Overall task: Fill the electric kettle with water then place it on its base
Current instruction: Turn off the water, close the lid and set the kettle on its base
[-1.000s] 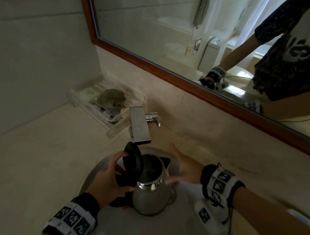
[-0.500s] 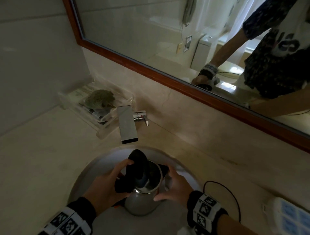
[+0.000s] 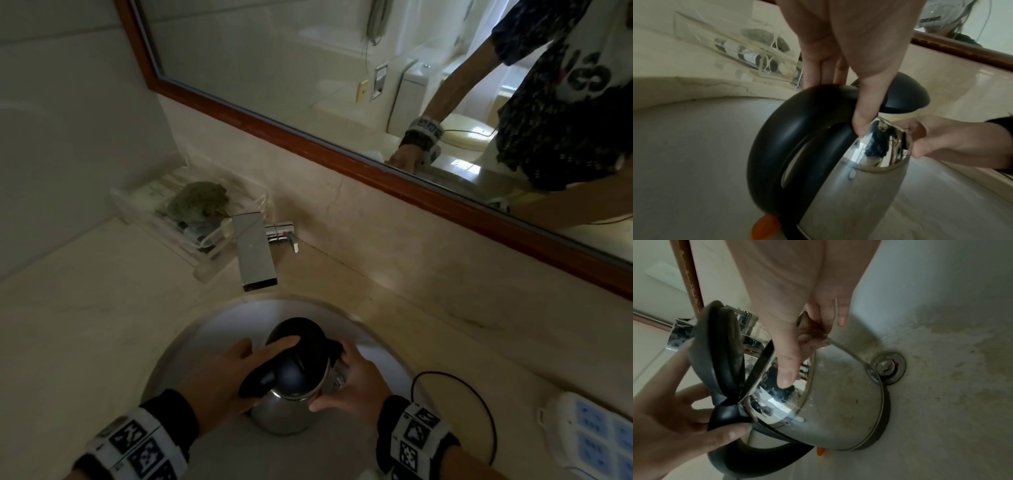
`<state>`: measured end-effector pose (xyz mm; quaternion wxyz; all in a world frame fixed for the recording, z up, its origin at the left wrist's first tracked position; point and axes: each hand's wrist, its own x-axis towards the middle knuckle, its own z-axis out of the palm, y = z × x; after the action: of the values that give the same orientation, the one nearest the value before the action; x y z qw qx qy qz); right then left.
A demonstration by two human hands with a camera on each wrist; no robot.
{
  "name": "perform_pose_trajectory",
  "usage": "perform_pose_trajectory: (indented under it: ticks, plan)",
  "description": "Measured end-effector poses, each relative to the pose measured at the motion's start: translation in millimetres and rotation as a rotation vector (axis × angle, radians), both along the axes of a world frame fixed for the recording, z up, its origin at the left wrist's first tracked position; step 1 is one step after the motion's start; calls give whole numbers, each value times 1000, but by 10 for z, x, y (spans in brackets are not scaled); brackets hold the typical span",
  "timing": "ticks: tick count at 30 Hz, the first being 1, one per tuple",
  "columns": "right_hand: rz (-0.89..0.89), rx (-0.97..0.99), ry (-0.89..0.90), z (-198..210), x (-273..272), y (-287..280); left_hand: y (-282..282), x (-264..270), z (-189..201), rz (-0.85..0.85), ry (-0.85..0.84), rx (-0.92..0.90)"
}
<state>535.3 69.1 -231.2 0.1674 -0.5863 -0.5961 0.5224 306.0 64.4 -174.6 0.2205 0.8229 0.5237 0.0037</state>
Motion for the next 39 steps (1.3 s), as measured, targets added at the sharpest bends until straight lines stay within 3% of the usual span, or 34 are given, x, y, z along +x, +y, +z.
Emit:
perform_pose_trajectory:
  ticks: [5,12,27,33,39]
  plan:
    - [-7,13,-7,30,-26,-9,102,117,85,-74,205,-62]
    - [-23,3,0,74,-39,-28,196,149,75,-138,300,-103]
    - [-172,-8,77,18,-81,-127,168,110,11,-31,145,-17]
    - [-266,-43,118,102,-33,-166,211,204,132,-19,127,-27]
    - [-350,31,148,354,125,-176,198,344,415,-49,52,74]
